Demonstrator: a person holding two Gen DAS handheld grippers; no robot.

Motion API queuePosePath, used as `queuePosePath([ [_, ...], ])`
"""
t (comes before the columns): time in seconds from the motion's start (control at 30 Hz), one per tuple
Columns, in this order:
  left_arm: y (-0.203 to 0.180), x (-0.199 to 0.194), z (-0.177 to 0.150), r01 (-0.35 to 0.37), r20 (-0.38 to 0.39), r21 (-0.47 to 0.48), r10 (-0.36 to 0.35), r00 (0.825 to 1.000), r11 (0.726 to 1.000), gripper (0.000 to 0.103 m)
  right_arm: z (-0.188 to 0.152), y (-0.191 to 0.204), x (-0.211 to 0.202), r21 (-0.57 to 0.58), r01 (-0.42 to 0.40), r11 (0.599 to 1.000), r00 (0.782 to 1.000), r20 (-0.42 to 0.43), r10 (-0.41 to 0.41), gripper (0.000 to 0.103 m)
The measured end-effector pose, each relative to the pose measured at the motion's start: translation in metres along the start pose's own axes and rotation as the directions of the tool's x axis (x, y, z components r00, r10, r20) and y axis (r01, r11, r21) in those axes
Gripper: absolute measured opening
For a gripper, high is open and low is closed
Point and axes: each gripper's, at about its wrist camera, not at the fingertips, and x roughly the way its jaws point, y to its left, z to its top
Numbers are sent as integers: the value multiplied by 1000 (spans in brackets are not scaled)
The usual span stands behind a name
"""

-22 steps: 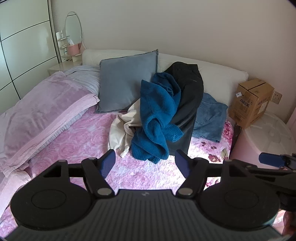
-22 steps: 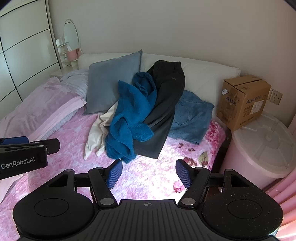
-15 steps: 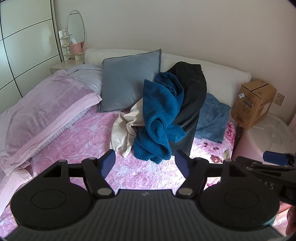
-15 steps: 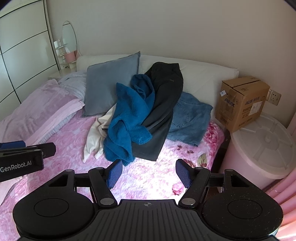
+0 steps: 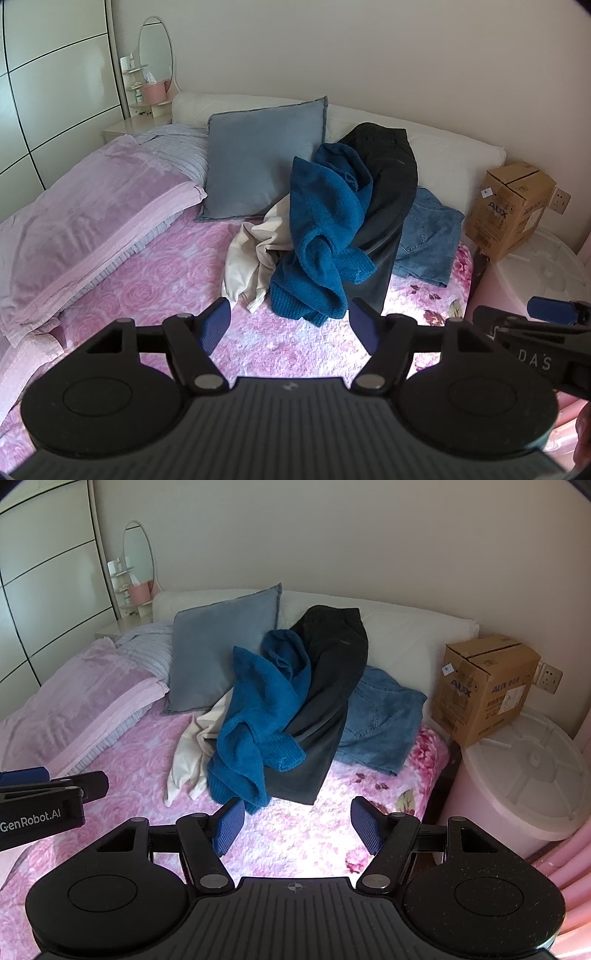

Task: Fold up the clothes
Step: 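Approach the clothes pile on the bed with both tools open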

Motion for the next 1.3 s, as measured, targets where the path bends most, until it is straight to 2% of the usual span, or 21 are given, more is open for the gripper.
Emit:
queuePosePath([
  [0.4,16,-2,-4,-4,-3,-12,4,1000,1000,68,-1,14,2,-11,5,1000,1000,4,-4,67],
  [0.93,7,3,1,2,-14,-8,-2,1000,1000,68,3,8,-8,38,31,999,998,52,-33,67],
  [1.3,4,16,10,-18,-30,-12,17,999,1000,68,12,9,2,29,20,999,999,46,-21,67],
])
